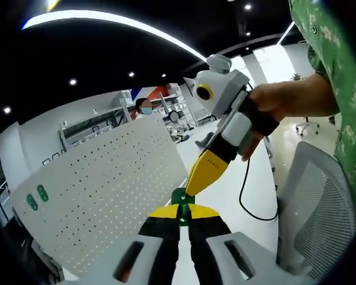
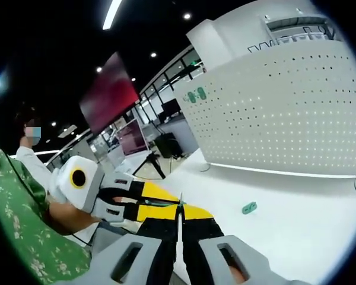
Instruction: Insert the hook assembly into the mounting plate slot until the hook locks in place.
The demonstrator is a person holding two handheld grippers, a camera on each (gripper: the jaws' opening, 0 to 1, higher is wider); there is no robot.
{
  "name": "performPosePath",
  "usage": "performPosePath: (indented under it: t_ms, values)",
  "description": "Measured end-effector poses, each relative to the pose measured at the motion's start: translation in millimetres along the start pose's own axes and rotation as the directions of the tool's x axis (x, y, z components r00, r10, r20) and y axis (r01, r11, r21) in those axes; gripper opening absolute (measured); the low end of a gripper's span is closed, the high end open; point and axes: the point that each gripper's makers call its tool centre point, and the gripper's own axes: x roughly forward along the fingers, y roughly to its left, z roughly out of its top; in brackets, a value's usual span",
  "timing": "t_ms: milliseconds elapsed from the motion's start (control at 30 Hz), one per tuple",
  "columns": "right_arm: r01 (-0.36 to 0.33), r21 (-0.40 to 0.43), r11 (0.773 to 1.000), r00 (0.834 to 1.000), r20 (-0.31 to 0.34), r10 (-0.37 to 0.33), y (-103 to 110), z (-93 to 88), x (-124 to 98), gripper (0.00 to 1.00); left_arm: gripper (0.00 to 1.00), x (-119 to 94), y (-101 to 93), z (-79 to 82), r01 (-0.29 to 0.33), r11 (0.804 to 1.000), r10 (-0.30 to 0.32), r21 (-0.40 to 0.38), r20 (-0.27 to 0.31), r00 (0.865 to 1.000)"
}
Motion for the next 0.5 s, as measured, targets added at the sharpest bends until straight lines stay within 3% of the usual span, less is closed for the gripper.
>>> performPosePath:
  t_ms: [333, 500]
  values:
    - [-0.004, 0.026, 1.000, 1.000, -0.007, 0.004, 0.5, -1.2, 0.2, 0.00, 0.03, -1.5, 0.5, -0.5, -0.003, 1.000, 0.003, -0.019, 0.005, 1.000]
    - [0.001, -0.002, 1.000, 1.000, -0.004, -0.001, 1.7, -1.2, 0.8, 0.00, 0.03, -1.7, 0.9, -1.5, -0.003, 0.999, 0.004, -0.042, 0.004, 1.000]
